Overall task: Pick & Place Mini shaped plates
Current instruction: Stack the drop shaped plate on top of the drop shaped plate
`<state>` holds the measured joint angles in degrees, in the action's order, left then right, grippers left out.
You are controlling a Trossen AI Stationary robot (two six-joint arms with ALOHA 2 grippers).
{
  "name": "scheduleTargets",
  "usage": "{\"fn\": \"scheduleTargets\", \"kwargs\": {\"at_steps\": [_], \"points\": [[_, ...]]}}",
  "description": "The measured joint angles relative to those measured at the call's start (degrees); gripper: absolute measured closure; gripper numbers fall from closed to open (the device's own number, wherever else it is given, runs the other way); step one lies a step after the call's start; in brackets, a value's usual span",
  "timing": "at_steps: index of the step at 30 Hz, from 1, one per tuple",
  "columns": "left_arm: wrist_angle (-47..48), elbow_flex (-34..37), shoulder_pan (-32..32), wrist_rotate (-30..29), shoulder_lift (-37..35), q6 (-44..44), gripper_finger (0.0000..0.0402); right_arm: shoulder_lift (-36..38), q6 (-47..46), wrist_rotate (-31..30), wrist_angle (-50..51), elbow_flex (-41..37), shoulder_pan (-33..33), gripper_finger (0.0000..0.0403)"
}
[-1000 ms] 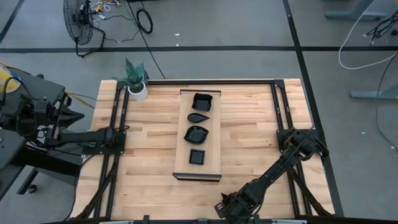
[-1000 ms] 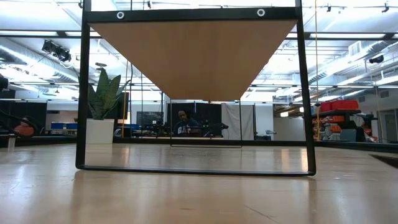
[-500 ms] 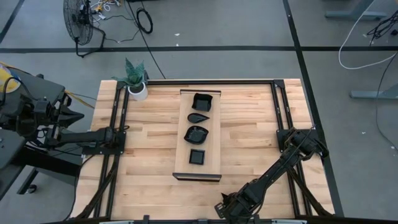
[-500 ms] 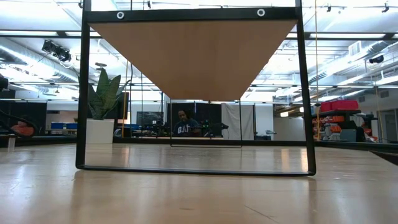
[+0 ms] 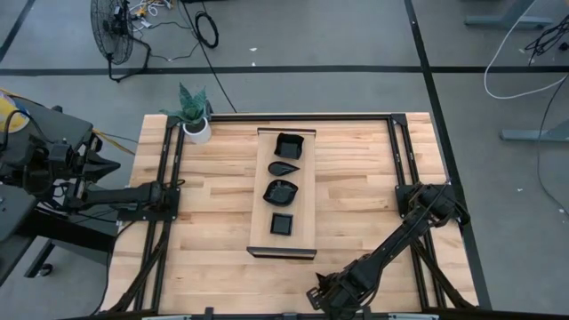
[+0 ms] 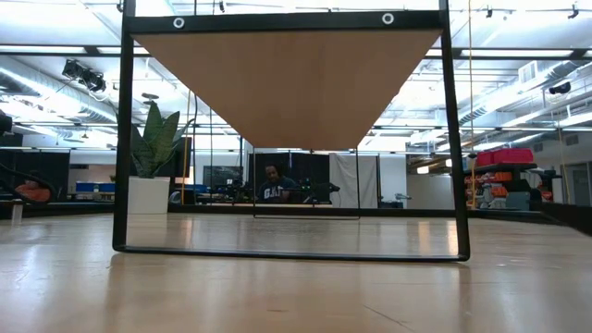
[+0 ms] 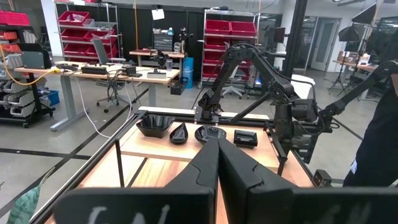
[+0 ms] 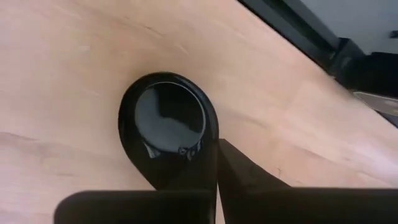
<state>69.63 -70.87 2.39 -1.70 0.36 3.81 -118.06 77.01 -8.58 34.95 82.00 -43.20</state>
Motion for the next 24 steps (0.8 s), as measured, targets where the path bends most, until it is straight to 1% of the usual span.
{"fn": "scheduleTargets", "kwargs": {"at_steps": [5,11,16,24], "points": [[0.0,0.0,0.0,0.0,0.0,0.0,0.0387,1.2,-0.2,0.0,0.0,0.0,0.0,0.0399],[0.0,0.0,0.0,0.0,0.0,0.0,0.0387,2.8,-6.8,0.1,0.1,-0.1,0.0,0.0399],[0.0,0.0,0.0,0.0,0.0,0.0,0.0387,5.9,-11.7,0.6,-0.4,-0.1,0.0,0.0399],[0.0,0.0,0.0,0.0,0.0,0.0,0.0387,13.4,-30.6,0.6,-4.9,-0.1,0.0,0.0400]]}}
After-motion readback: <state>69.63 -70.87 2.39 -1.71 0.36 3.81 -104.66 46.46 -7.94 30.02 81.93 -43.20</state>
